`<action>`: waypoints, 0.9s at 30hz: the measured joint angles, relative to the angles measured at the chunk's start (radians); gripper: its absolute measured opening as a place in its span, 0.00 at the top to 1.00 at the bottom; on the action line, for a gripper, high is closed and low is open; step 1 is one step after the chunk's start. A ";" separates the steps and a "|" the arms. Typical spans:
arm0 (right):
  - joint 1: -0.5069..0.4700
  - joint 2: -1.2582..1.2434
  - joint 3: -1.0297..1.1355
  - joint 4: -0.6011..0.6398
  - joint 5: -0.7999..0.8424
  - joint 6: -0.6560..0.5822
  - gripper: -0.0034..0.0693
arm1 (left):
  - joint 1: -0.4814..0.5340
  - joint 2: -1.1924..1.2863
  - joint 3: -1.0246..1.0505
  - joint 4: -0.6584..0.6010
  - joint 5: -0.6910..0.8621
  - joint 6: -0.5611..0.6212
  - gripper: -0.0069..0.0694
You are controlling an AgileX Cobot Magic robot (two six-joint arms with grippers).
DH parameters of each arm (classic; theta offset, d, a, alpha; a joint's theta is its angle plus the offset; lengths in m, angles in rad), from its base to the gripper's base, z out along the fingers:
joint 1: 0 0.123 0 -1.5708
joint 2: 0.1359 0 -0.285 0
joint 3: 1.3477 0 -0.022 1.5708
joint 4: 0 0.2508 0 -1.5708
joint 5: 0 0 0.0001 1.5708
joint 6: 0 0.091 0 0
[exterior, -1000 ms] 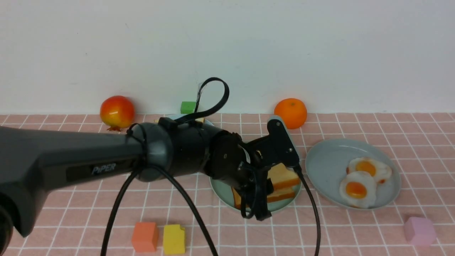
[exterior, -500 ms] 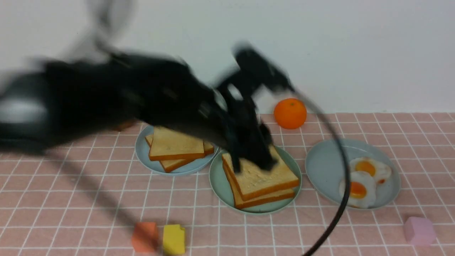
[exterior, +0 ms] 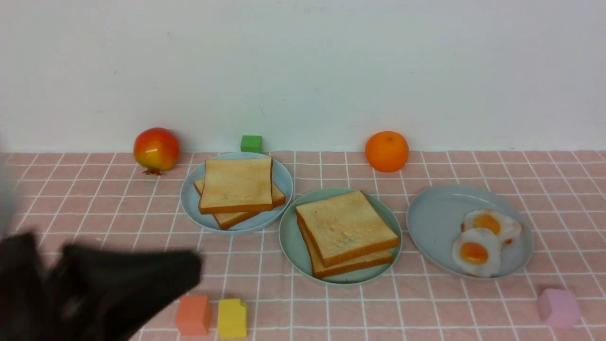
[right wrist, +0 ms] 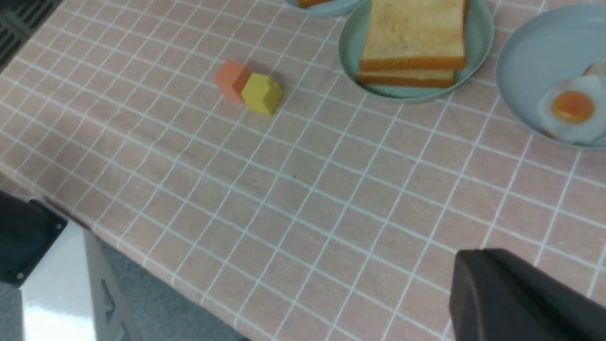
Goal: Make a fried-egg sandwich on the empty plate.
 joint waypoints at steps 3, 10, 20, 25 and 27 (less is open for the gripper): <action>0.000 0.000 0.000 0.001 0.000 0.000 0.96 | 0.000 -0.113 0.099 -0.019 -0.065 0.000 0.89; 0.000 0.000 0.000 0.013 0.000 0.000 0.96 | 0.000 -0.293 0.235 -0.035 -0.103 -0.002 0.89; -0.011 -0.001 0.000 0.015 0.000 0.000 0.96 | 0.000 -0.296 0.283 -0.043 0.018 -0.011 0.89; -0.224 -0.001 0.000 0.046 0.000 0.000 0.96 | 0.000 -0.296 0.283 -0.043 0.070 -0.011 0.89; -0.338 -0.001 0.000 0.048 0.000 -0.003 0.95 | 0.000 -0.296 0.283 -0.043 0.082 -0.011 0.89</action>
